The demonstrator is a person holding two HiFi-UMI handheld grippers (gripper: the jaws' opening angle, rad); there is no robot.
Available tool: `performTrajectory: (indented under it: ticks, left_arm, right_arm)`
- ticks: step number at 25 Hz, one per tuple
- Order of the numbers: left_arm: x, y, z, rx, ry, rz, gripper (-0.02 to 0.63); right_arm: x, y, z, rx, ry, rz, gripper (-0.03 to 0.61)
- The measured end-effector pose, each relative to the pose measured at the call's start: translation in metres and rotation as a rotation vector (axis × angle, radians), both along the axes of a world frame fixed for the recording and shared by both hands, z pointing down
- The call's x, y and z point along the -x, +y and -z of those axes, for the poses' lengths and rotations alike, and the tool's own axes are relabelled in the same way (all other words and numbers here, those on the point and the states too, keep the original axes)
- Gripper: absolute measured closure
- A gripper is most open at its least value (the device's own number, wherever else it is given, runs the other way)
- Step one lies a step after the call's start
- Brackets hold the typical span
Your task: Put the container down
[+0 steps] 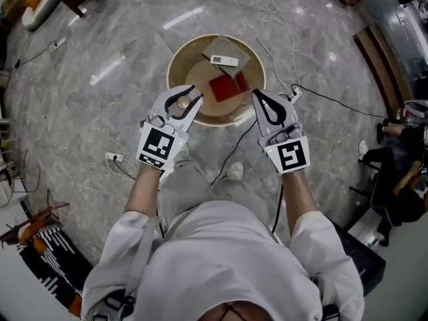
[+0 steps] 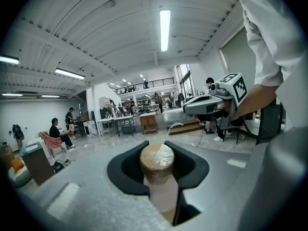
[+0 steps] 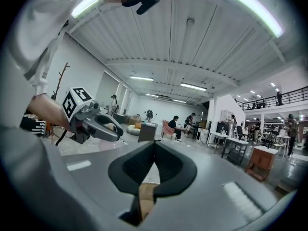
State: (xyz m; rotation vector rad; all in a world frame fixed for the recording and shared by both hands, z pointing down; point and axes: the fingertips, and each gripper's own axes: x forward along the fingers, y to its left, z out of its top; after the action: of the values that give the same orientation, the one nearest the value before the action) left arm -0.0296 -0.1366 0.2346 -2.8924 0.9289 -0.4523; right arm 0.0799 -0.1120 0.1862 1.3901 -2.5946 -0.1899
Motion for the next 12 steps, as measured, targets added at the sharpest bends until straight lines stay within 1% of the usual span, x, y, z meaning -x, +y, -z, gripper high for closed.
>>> performTrajectory:
  ticks: [3,6,9,12]
  left_arm:
    - [0.008,-0.024,-0.017,0.000,0.004,-0.047,0.511]
    - [0.014,-0.046,-0.038,0.010,0.006,-0.074,0.511]
    - [0.013,-0.063,-0.066,0.026,0.003,-0.070,0.511]
    - [0.008,-0.078,-0.099,0.030,0.003,-0.049,0.511]
  right_arm:
    - [0.010,-0.020,-0.012,-0.012,0.008,-0.046,0.574]
    - [0.021,-0.042,-0.021,-0.022,-0.011,-0.089,0.574]
    - [0.028,-0.061,-0.041,-0.026,-0.028,-0.096,0.574]
    - [0.029,-0.075,-0.073,-0.020,-0.040,-0.074,0.574]
